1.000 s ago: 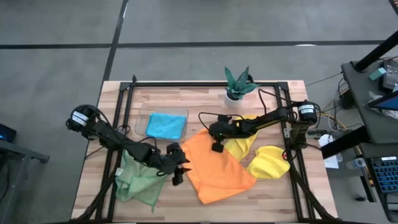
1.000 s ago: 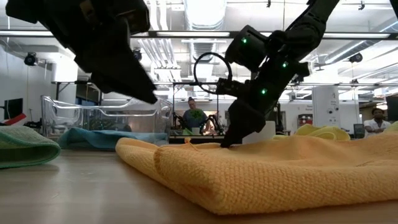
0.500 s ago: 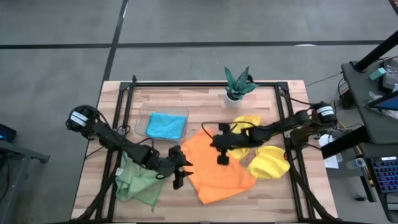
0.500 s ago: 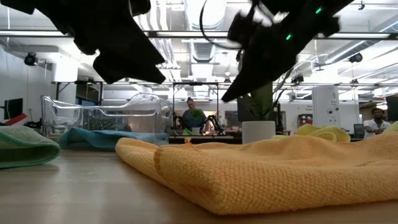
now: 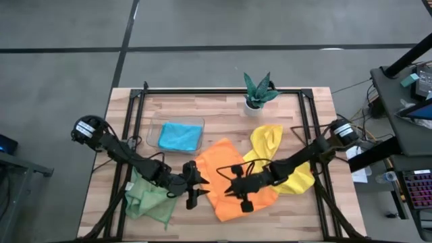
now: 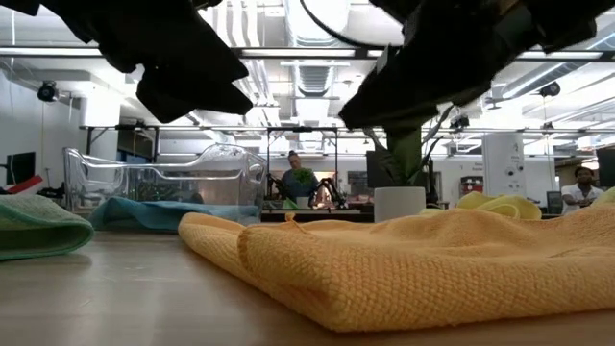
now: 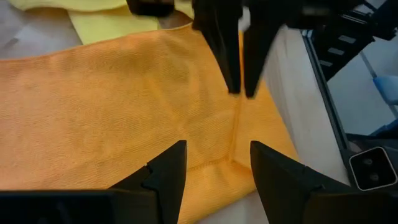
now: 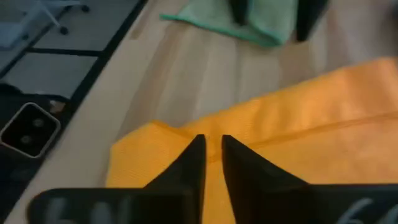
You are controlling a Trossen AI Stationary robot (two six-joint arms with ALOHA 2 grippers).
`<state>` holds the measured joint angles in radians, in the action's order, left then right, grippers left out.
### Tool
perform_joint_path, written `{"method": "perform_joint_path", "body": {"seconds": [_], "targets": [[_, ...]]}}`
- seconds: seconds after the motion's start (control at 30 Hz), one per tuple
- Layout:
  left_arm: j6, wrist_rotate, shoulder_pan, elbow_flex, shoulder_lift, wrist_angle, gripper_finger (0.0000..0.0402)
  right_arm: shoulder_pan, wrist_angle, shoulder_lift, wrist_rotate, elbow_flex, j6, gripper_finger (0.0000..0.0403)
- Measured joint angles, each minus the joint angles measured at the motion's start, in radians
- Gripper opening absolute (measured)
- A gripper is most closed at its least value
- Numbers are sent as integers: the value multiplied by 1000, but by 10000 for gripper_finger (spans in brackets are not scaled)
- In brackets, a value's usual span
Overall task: Fold microfiber towels
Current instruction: Fold the orange microfiber cloth
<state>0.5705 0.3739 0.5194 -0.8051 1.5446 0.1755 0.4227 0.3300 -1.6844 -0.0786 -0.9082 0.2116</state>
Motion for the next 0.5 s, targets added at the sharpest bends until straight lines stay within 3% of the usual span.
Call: {"method": "perform_joint_path", "body": {"seconds": [0.3,0.5], "targets": [[-4,-1,1,4,0,0,162,3,32,-170,0,-102,39,165],[-9,-1,1,6,0,0,162,1,-56,-226,0,-185,11,197]]}}
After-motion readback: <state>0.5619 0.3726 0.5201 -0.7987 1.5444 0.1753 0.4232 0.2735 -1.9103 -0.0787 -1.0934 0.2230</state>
